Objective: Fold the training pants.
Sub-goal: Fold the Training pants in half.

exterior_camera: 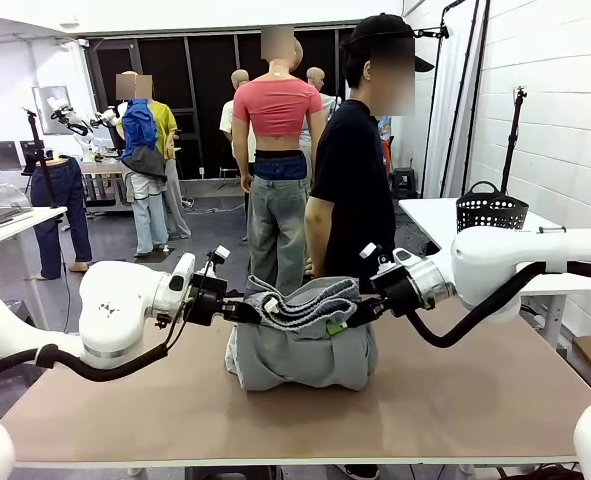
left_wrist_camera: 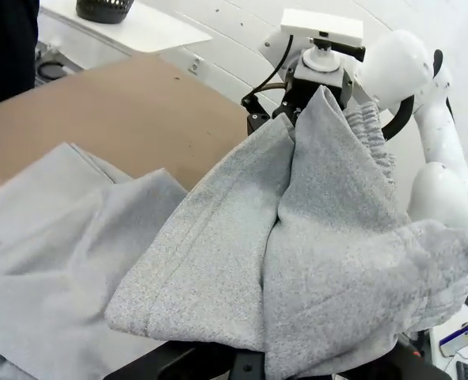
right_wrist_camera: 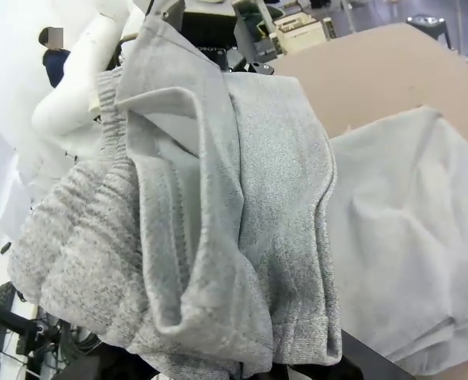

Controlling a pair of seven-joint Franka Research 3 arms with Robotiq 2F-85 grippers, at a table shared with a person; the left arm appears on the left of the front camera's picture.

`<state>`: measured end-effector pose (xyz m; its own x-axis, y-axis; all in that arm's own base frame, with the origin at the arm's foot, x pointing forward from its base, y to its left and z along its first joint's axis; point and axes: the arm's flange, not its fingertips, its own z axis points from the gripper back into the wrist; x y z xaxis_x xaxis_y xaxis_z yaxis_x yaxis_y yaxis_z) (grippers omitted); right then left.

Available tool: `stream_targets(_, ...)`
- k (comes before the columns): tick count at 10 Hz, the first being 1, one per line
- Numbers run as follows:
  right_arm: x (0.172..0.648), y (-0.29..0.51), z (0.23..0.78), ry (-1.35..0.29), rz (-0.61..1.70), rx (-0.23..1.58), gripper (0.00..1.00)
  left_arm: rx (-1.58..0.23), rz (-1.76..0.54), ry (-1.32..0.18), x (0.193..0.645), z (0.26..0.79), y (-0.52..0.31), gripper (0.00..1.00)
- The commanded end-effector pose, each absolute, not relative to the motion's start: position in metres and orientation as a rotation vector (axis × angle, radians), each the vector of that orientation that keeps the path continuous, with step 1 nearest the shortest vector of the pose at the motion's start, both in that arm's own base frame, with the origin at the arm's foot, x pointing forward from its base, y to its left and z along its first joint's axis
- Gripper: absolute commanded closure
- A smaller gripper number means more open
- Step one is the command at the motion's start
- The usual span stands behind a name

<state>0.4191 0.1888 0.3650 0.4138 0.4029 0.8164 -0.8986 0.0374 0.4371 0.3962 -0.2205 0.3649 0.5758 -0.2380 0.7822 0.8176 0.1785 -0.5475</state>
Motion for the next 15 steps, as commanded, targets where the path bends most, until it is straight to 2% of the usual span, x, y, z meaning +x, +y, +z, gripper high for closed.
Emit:
stream_targets(1, 0.424, 0.181, 0.348, -0.516, 1.016, 1.128, 1.00, -1.178, -0.686, -0.607, 0.373, 0.355, -0.194, 1.00)
stream_targets(4, 0.462, 0.183, 0.339, -0.532, 0.935, 1.129, 1.00, -1.082, -0.572, -0.661, 0.410, 0.341, -0.190, 1.00)
stream_targets(7, 0.499, 0.190, 0.328, -0.465, 0.870, 1.164, 1.00, -1.039, -0.512, -0.622, 0.436, 0.323, -0.182, 1.00)
stream_targets(8, 0.505, 0.192, 0.324, -0.408, 0.845, 1.194, 1.00, -1.082, -0.491, -0.559, 0.443, 0.315, -0.184, 1.00)
stream_targets(10, 0.508, 0.194, 0.317, -0.346, 0.818, 1.205, 1.00, -1.148, -0.438, -0.480, 0.450, 0.307, -0.180, 1.00)
stream_targets(15, 0.497, 0.207, 0.316, -0.385, 0.841, 1.220, 1.00, -1.129, -0.496, -0.517, 0.439, 0.311, -0.192, 1.00)
